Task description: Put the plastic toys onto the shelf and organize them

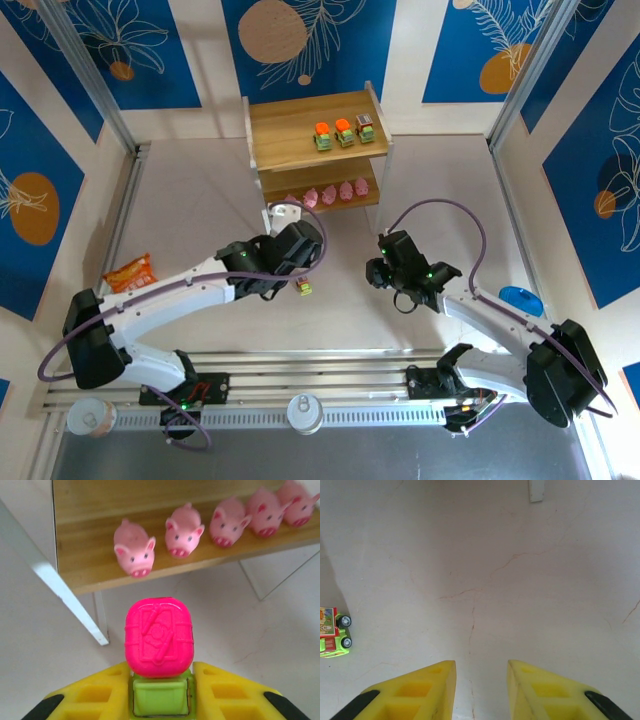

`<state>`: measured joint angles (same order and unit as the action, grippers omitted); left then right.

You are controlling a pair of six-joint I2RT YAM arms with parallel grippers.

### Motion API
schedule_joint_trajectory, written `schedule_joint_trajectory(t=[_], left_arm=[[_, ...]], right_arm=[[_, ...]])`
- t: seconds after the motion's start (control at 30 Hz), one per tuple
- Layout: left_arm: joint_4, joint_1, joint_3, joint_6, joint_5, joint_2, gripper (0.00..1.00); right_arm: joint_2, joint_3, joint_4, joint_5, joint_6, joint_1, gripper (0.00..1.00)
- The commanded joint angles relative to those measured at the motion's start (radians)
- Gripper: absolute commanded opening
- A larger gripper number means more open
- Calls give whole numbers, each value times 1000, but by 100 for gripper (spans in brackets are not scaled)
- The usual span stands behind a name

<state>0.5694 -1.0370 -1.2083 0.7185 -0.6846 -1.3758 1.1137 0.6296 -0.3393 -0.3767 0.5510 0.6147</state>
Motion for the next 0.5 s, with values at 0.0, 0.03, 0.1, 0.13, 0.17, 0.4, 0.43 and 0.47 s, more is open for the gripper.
schedule_joint_trajectory(t=[0.0, 0.03, 0.1, 0.13, 0.17, 0.4, 0.43, 0.47], left_arm=[[81, -13, -92, -44, -32, -10, 28], [96, -14, -120, -52, -36, -19, 28], [123, -13, -168, -67, -44, -33, 28], [134, -14, -193, -75, -46, -40, 28], [144, -15, -216, -83, -49, -46, 28], [202, -13, -384, -160, -71, -95, 29], [206, -12, -408, -173, -74, -101, 29], [208, -12, -432, -190, -77, -111, 29]], right_arm=[[-20, -6, 13, -5, -10, 2, 33], [-20, -7, 11, -5, -10, 2, 33], [-22, -5, 9, -4, -10, 2, 33], [-22, -5, 8, -4, -10, 2, 33], [-22, -4, 7, -3, -10, 2, 33], [-20, -1, 2, 4, -9, 2, 33], [-20, 1, 1, 6, -8, 3, 33], [-19, 1, 0, 6, -8, 2, 33]])
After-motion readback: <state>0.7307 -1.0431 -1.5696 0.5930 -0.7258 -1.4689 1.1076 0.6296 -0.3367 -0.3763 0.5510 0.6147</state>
